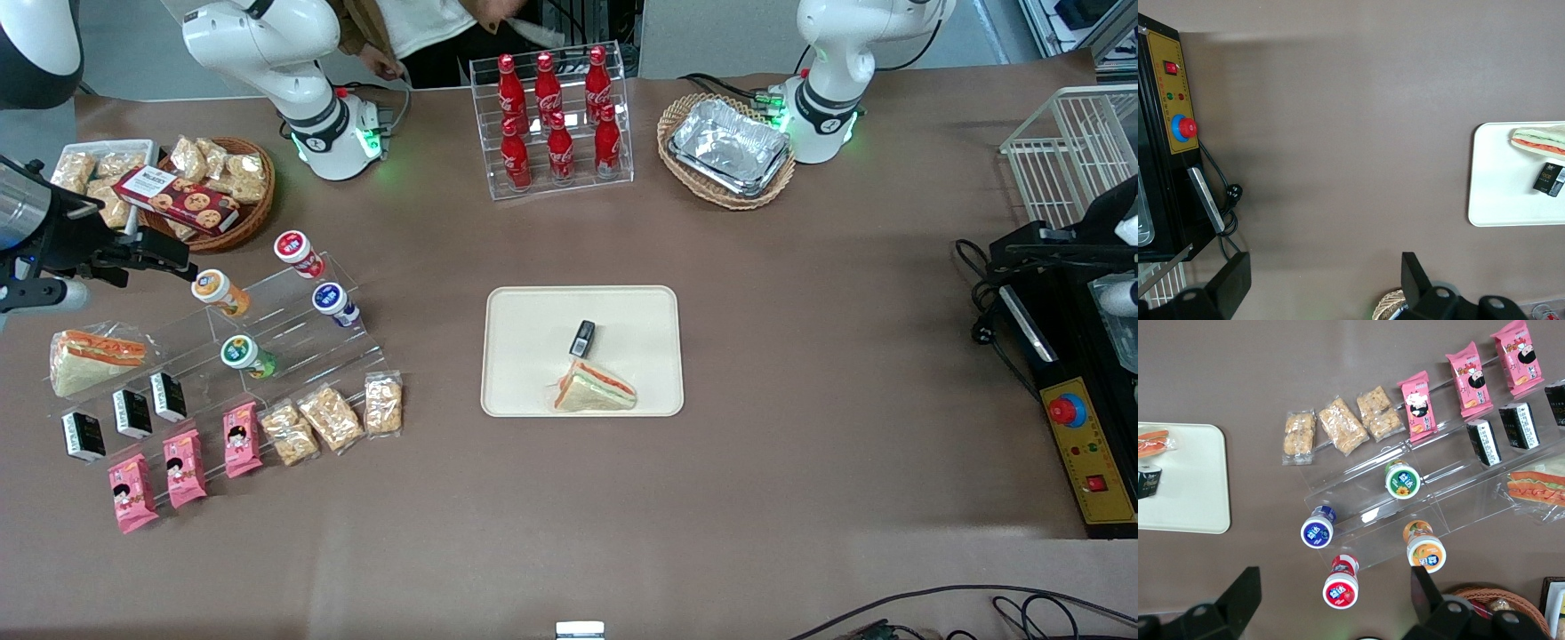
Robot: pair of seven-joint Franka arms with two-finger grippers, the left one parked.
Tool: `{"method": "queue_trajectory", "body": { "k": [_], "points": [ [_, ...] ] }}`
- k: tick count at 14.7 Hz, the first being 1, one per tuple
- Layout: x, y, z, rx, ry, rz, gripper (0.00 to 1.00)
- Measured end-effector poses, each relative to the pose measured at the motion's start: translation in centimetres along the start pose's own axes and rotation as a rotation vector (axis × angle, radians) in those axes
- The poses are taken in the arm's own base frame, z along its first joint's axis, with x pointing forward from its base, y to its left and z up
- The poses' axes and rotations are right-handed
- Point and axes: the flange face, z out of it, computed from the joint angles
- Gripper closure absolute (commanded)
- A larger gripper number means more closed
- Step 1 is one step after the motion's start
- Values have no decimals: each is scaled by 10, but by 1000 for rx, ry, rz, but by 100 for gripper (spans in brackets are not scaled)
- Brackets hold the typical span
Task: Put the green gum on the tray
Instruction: 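Move the right gripper toward the green-labelled bottle on the acrylic rack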
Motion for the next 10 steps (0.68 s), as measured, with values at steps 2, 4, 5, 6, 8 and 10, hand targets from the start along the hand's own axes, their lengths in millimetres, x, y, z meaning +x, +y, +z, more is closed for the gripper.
{"method": "queue_trajectory", "body": {
  "k": [2,4,5,6,8,10],
  "points": [
    [0,0,-2,0,4,0,0],
    [0,0,-2,0,4,0,0],
    [0,0,-2,0,4,0,0],
    [0,0,-2,0,4,0,0],
    [0,0,-1,0,-1,1,0],
    [-2,1,2,0,-26,2,0]
  ]
}}
